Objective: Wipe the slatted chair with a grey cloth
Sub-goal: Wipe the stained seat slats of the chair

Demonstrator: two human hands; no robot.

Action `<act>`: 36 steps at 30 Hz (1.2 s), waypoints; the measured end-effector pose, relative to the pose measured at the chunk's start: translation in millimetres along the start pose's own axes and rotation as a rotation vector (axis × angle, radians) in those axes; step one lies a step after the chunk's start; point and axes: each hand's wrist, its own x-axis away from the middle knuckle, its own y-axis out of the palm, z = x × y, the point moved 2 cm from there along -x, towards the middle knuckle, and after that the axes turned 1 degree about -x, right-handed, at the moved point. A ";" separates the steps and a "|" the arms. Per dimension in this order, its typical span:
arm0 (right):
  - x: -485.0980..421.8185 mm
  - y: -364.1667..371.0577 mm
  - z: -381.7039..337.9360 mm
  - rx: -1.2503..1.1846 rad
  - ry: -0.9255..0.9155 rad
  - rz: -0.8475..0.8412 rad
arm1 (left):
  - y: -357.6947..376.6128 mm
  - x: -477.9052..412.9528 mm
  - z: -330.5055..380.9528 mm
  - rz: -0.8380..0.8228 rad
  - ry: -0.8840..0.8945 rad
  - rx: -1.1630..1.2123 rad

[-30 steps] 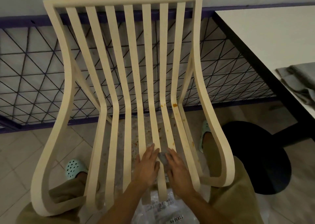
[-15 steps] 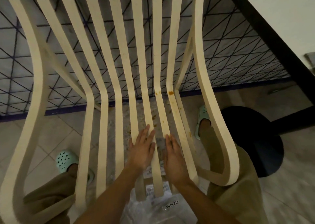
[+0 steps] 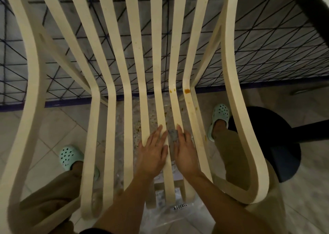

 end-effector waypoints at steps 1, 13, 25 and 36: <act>-3.7 1.8 0.3 -0.001 0.003 0.002 | 0.7 -0.2 -1.2 -0.002 -0.004 0.003; -47.8 5.4 -1.1 -0.091 -0.052 0.043 | 0.9 0.8 -2.7 0.018 0.008 0.024; -98.6 5.0 -8.0 -0.068 -0.048 0.090 | -1.9 1.4 -0.8 0.024 0.011 0.044; -139.4 6.3 -12.7 -0.071 -0.038 0.064 | 1.0 0.3 -1.5 0.041 0.015 0.020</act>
